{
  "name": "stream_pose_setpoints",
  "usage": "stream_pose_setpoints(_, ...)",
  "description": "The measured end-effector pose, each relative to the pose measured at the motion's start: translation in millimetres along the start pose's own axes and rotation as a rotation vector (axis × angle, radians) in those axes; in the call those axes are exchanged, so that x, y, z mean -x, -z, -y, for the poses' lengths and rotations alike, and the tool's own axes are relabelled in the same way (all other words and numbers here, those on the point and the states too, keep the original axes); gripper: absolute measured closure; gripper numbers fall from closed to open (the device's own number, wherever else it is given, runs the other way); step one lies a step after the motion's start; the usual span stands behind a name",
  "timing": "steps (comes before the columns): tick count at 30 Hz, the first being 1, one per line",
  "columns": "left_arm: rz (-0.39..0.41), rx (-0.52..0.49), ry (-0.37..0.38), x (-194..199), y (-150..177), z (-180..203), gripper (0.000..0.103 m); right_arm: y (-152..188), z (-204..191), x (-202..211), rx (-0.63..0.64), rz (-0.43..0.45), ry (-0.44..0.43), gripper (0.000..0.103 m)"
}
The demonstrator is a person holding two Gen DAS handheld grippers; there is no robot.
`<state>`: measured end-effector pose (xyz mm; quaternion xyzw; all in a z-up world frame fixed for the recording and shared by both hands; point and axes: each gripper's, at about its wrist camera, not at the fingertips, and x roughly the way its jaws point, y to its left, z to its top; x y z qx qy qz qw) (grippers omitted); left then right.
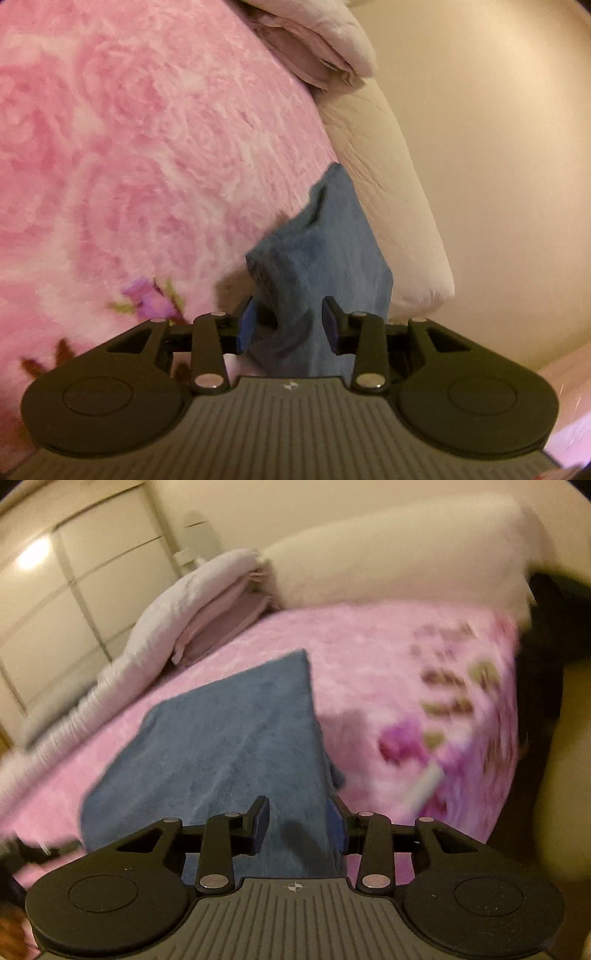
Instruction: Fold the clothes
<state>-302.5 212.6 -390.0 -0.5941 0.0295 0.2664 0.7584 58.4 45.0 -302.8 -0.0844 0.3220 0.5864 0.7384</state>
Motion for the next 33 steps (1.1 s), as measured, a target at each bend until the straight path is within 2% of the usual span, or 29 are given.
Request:
stream_pose_setpoints(1,0.004,0.017,0.016,-3.3,-2.2,-2.4,0.075,2.5,-5.0,-7.5,0.041,-0.011,0.016,0.065)
stream_pose_setpoints(2,0.01,0.019,0.022,-6.2,-3.9,-3.8,0.092,5.0,-10.1,-15.0,0.083,-0.022,0.032,0.065)
stream_pose_setpoints(6,0.035,-0.083,-0.035,-9.6,-6.5,-5.4,0.093,14.4,0.0,-35.7,0.12,-0.045,0.034,0.065)
stream_pose_setpoints(13,0.065,-0.077,-0.056,-0.9,-2.9,-8.4,0.091,17.2,13.8,-42.6,0.083,-0.069,-0.002,0.064)
stream_pose_setpoints(14,0.097,-0.085,-0.075,5.3,-3.6,-6.2,0.091,17.5,15.3,-43.2,0.079,-0.071,-0.005,0.064)
stream_pose_setpoints(16,0.222,-0.111,-0.167,29.4,-10.3,-3.1,0.1,15.9,17.1,-40.9,0.07,-0.077,-0.01,0.064)
stream_pose_setpoints(18,0.293,-0.14,-0.218,50.8,-23.9,-0.1,0.1,11.1,14.2,-34.1,0.07,-0.072,0.0,0.064)
stream_pose_setpoints(19,0.266,-0.188,-0.194,53.1,-27.9,7.9,0.1,7.2,10.1,-28.4,0.078,-0.056,0.023,0.064)
stream_pose_setpoints(22,0.149,-0.42,-0.148,40.8,-24.7,48.5,0.1,-4.5,-1.9,-11.1,0.104,-0.007,0.092,0.064)
stream_pose_setpoints(23,0.106,-0.495,-0.126,31.8,-20.2,61.7,0.1,-8.7,-10.1,-4.4,0.144,0.04,0.118,0.064)
stream_pose_setpoints(25,0.041,-0.589,-0.07,11.8,-11.0,77.4,0.099,-14.6,-26.4,1.8,0.221,0.116,0.101,0.064)
stream_pose_setpoints(27,0.013,-0.652,-0.072,-6.5,-6.2,78.2,0.097,-14.4,-43.2,-4.9,0.318,0.138,0.046,0.064)
stream_pose_setpoints(29,-0.007,-0.701,-0.097,-26.4,-5.5,73.9,0.097,-9.0,-49.6,-22.1,0.379,0.116,0.023,0.064)
stream_pose_setpoints(31,-0.019,-0.708,-0.161,-44.7,-12.2,59.2,0.098,-0.4,-40.9,-48.3,0.399,0.031,0.049,0.064)
stream_pose_setpoints(33,-0.015,-0.717,-0.176,-49.6,-20.4,63.0,0.099,7.0,-27.6,-57.7,0.416,0.039,0.027,0.064)
